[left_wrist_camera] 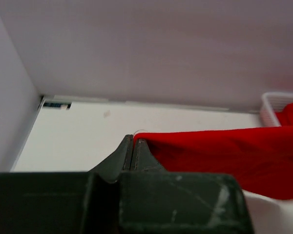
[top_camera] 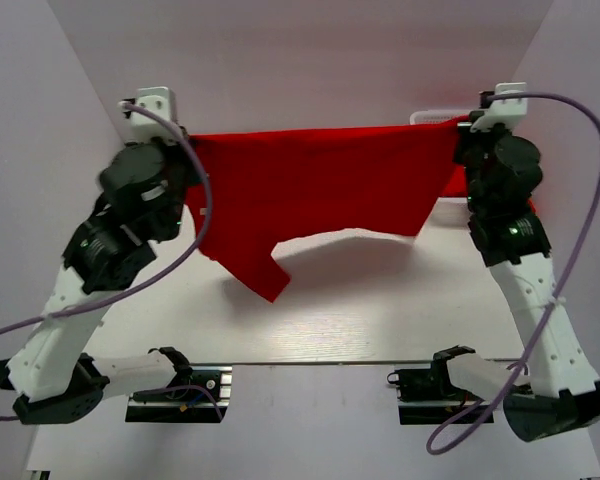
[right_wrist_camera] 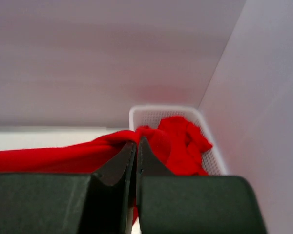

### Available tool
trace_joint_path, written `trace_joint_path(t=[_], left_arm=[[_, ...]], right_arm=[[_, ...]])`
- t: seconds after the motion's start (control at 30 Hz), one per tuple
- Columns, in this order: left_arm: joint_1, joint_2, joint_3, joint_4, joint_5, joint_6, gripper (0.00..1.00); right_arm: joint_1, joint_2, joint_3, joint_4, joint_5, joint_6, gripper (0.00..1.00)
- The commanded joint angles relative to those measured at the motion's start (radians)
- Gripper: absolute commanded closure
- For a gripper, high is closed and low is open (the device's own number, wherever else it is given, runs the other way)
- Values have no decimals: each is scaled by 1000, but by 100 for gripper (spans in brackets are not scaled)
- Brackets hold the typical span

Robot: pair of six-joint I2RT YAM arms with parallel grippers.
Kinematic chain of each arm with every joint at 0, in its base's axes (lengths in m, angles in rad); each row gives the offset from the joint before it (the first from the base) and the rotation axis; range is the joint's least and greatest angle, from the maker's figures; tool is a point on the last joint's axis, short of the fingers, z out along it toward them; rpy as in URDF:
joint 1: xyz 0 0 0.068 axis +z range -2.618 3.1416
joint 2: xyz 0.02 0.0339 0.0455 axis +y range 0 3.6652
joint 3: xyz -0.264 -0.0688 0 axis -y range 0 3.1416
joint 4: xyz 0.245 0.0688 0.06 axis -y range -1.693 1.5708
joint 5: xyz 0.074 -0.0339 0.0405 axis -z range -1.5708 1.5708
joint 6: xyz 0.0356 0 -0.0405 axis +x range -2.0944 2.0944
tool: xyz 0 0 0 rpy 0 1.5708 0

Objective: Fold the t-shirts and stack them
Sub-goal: Flatten out the tshirt

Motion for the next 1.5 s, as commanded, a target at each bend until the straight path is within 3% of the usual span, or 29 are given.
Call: trace_joint_path(t=[0.0,0.13,0.47,0.7,0.83,0.97,1.13,1.33,1.47], left_arm=[[5,-45,65,148,197,198,100],[-4,-36,192,76,337,224,100],[5,-56,328,7,601,278,100],[5,-24,370,-23,582,267,100],[-4,2,266,39,419,258,100],[8,33,38,142,314,152,100],[42,146,-105,168,75,23,100],[201,390,-109,242,146,-2,100],[302,626,-22,352,206,21,100]], right_arm=[[-2,-82,124,9,33,-57,100],[-3,-134,189,-45,-14,-98,100],[-5,-249,290,-105,-99,-101,100],[-3,-252,292,-114,-94,-97,100],[-2,-247,215,-89,-33,-61,100],[-2,-157,24,-60,-12,63,100],[-5,5,-158,35,-39,193,100],[-9,273,-130,114,-16,219,100],[-25,461,3,119,-53,209,100]])
